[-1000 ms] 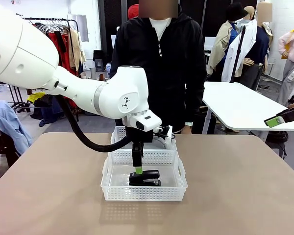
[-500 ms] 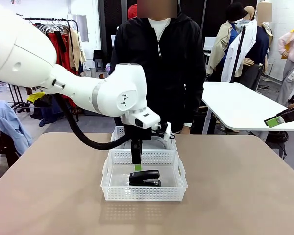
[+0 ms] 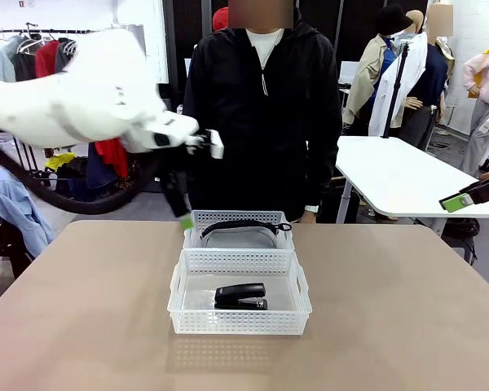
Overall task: Distribute items into two baskets.
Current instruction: Place the picked Stapler into the Organizing basket as instructed by the person.
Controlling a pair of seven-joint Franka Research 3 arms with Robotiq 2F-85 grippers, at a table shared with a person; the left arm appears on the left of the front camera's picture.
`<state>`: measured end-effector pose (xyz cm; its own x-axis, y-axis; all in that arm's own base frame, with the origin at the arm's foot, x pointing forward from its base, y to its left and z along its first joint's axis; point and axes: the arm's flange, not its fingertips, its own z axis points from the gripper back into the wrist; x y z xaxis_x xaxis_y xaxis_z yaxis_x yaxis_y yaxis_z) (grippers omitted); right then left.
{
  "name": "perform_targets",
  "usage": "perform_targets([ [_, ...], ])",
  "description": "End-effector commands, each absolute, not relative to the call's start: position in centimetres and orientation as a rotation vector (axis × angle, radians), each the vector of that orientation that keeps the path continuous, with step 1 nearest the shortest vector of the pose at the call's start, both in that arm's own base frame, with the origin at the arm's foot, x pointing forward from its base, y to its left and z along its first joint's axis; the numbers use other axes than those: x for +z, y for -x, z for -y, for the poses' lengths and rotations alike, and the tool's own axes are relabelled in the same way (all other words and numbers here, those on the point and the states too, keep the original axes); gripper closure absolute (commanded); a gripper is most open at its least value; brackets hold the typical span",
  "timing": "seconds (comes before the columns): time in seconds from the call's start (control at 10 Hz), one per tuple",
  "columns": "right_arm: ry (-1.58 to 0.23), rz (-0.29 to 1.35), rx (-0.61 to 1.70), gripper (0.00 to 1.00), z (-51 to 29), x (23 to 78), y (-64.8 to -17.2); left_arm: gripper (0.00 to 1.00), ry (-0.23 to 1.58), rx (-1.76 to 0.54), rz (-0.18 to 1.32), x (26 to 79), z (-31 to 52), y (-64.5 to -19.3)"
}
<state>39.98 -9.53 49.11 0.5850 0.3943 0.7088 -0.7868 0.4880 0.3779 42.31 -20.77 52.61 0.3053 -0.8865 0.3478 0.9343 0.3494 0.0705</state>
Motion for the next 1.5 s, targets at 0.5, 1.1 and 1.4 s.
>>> perform_targets([
  [0.5, -0.759, 0.597, 0.775, 0.0, 9.4, 49.2, -39.9, 0.0, 0.376, -0.657, 0.678, 53.9, -3.2, -34.3],
  [1.1, -0.759, 0.597, 0.775, 0.0, 9.4, 49.2, -39.9, 0.0, 0.617, -0.427, 0.872, 49.6, -12.0, -34.5],
  [1.4, -0.759, 0.597, 0.775, 0.0, 9.4, 49.2, -39.9, 0.0, 0.604, -0.406, 0.858, 50.4, -12.8, -34.3],
])
